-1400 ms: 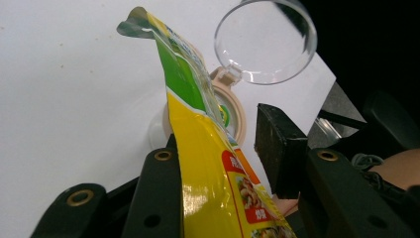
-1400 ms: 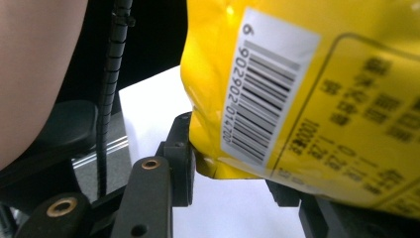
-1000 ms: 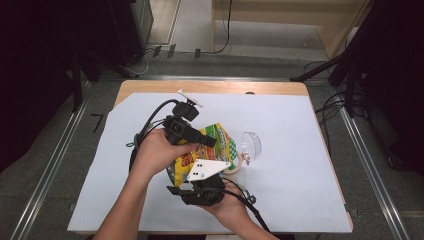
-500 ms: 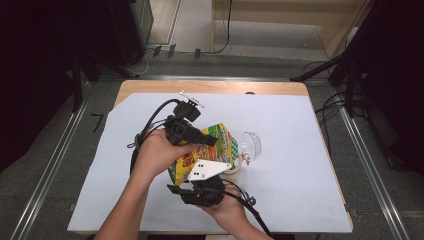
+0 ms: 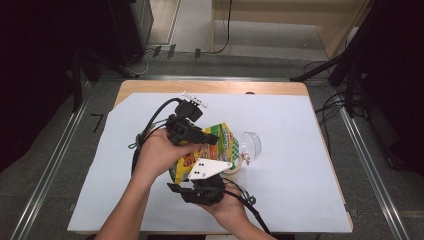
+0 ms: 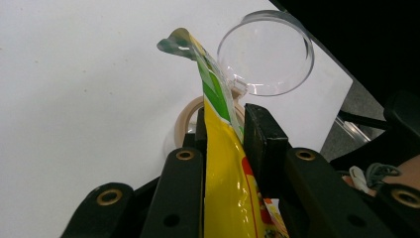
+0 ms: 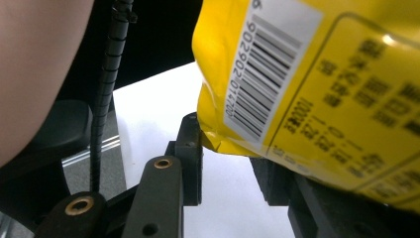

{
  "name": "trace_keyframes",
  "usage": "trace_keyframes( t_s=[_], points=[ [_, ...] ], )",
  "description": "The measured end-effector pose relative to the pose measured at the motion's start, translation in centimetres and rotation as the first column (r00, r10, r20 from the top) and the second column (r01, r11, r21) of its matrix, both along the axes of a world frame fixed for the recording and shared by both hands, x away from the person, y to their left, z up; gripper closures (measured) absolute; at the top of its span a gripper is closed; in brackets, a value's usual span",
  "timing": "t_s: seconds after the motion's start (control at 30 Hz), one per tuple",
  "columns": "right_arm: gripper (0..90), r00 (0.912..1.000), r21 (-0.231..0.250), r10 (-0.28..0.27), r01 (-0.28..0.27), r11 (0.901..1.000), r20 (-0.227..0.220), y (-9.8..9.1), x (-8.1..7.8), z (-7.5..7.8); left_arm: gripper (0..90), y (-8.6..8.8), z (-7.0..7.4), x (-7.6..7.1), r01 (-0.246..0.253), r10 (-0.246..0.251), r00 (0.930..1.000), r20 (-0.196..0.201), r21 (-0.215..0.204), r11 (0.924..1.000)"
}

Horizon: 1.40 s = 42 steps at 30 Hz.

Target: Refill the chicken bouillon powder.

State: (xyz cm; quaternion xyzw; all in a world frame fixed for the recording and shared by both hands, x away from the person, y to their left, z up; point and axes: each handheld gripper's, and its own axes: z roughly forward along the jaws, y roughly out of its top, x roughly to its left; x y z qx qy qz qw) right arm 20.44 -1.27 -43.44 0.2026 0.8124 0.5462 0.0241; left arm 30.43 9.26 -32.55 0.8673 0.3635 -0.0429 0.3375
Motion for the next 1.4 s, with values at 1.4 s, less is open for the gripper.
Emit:
trace_keyframes(
  t_s=[1.4],
  points=[
    [69.7,0.9989,-0.011,0.017,-0.018,0.9998,-0.043,0.0,0.6,0.8,74.7,0.4,0.2,0.9,-0.035,0.034,0.9987,-0.037,-0.029,0.999]
  ],
)
